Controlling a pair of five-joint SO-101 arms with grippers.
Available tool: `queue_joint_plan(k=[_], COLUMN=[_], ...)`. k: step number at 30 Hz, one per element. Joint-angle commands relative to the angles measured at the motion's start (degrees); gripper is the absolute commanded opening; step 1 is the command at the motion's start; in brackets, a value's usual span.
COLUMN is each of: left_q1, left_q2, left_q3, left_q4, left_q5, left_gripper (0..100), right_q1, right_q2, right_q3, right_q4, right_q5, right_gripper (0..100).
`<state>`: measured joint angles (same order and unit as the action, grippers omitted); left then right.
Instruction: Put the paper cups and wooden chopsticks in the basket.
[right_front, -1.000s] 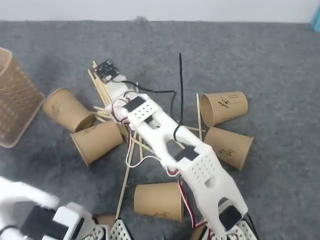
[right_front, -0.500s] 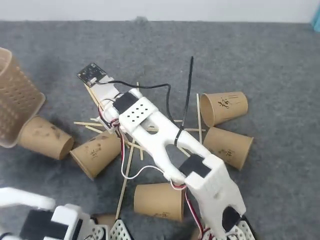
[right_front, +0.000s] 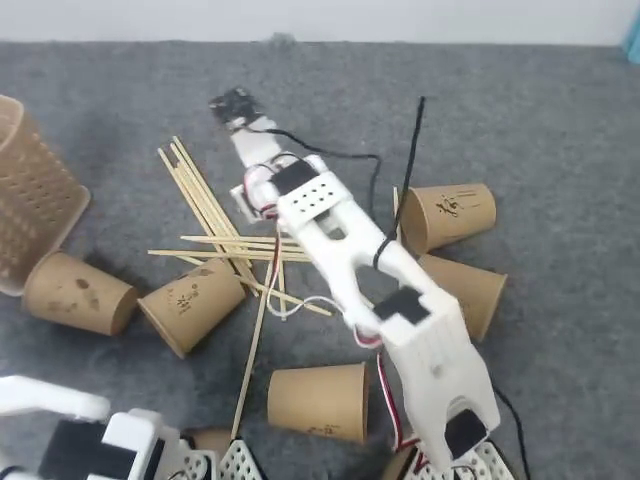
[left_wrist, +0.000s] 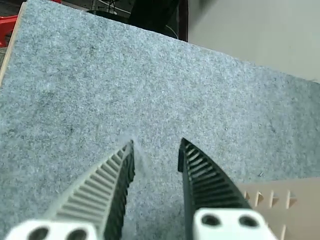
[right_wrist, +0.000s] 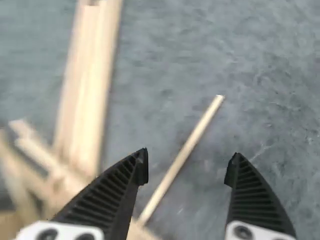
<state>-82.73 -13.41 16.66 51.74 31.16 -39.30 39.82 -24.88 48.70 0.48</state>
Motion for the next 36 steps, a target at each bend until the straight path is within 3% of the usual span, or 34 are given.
queue_joint_plan(k=[1,7,13,15,27,32,36], left_q1=[-0.5,-0.5,-0.4,-0.2,0.1,1.0,1.3], left_q2=[-0.5,-0.5,-0.5,-0.6,-0.5,-0.4,-0.6], left_q3=[-2.8,-2.8,-2.8,-2.9,-5.0,-6.9,-9.3], left_q4=[-0.1,-0.1,-0.1,-0.1,-0.1,0.1,0.4], left_q5=[0.6,0.6,0.6,0.6,0.7,0.6,0.5], left_gripper=[14,14,14,14,14,14,14], right_q1=[3.1,2.4,0.7,-0.3,-11.0,-11.5,-8.7], right_q2=[2.2,7.2,8.8,9.8,4.2,-0.6,-3.4], right_q3=[-1.8,-2.1,-6.2,-8.3,-13.2,-13.2,-13.2], right_q4=[-9.1,-15.3,-9.4,-7.0,16.8,22.5,25.1], right_q5=[0.3,0.9,0.9,0.9,0.8,0.8,0.9], right_gripper=[25.9,24.4,0.0,3.4,0.8,1.7,17.2])
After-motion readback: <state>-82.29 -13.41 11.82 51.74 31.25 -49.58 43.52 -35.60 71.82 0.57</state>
